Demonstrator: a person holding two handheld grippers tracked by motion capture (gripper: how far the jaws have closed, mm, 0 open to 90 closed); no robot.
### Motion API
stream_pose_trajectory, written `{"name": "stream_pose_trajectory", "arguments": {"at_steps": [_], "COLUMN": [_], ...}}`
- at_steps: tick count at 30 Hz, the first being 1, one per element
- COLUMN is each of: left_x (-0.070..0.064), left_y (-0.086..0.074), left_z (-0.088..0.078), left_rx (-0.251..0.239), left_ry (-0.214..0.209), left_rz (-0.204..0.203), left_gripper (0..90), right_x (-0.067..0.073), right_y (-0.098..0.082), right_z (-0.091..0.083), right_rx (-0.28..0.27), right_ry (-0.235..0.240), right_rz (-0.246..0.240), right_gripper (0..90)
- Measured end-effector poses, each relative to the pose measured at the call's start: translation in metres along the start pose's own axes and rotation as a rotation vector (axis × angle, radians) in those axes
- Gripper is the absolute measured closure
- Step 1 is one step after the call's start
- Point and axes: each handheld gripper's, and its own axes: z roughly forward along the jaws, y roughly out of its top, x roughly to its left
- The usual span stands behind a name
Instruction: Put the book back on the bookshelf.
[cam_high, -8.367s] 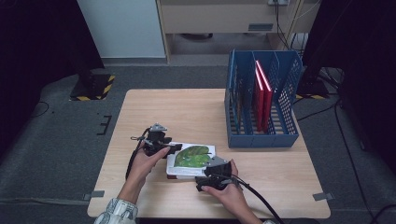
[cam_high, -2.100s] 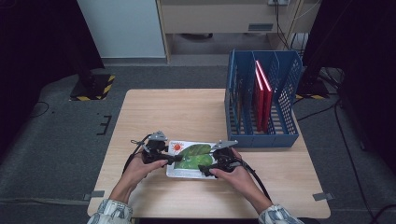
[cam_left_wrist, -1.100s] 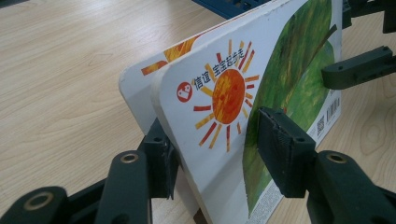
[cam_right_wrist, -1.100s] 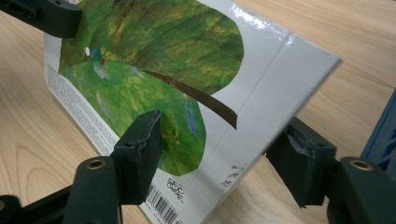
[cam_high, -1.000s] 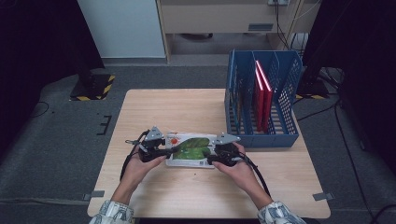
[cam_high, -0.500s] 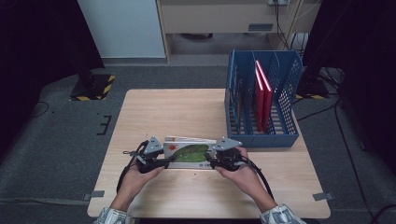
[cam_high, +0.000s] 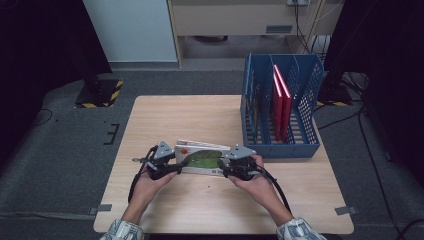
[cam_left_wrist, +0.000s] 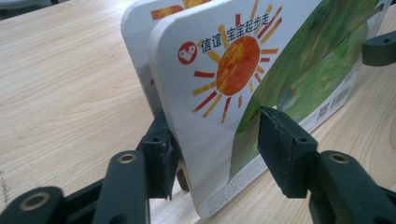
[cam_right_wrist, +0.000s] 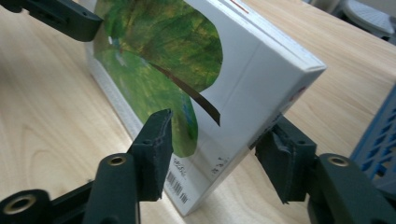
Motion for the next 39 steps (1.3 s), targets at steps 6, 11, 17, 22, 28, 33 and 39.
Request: {"name": "stream_pose_trajectory", "arguments": {"at_steps": [6,11,17,22,28,33,39], "left_x": [-0.003,-0.001,-0.001,-0.001,0.001,0.002,0.003], "left_y": [-0.007,-0.008,-0.01,-0.011,-0.013,-0.018,-0.019], "left_z": [-0.005,-0.007,-0.008,-0.009,-0.014,-0.022,-0.021], "left_rx": [0.038,0.031,0.034,0.042,0.033,0.025,0.036], "left_ry": [-0.005,-0.007,-0.011,-0.001,0.007,0.012,0.016], "left_rz": [0.008,-0.021,-0.026,-0.036,-0.051,-0.066,-0.072], "left_gripper": [43.9,41.9,38.8,36.4,34.6,32.6,28.5], "right_x": [0.004,0.006,0.007,0.009,0.01,0.008,0.004], "right_y": [0.0,-0.001,0.0,0.0,0.0,0.001,0.004], "right_z": [-0.006,-0.007,-0.009,-0.01,-0.009,-0.009,-0.008], "right_rx": [-0.01,-0.01,-0.014,-0.013,-0.009,-0.013,-0.008], "right_ry": [0.033,0.05,0.062,0.073,0.088,0.1,0.118], "right_rz": [-0.014,-0.016,-0.017,-0.017,-0.019,-0.008,0.011], "right_gripper": [46.1,45.2,45.5,45.4,42.9,36.3,26.5]}}
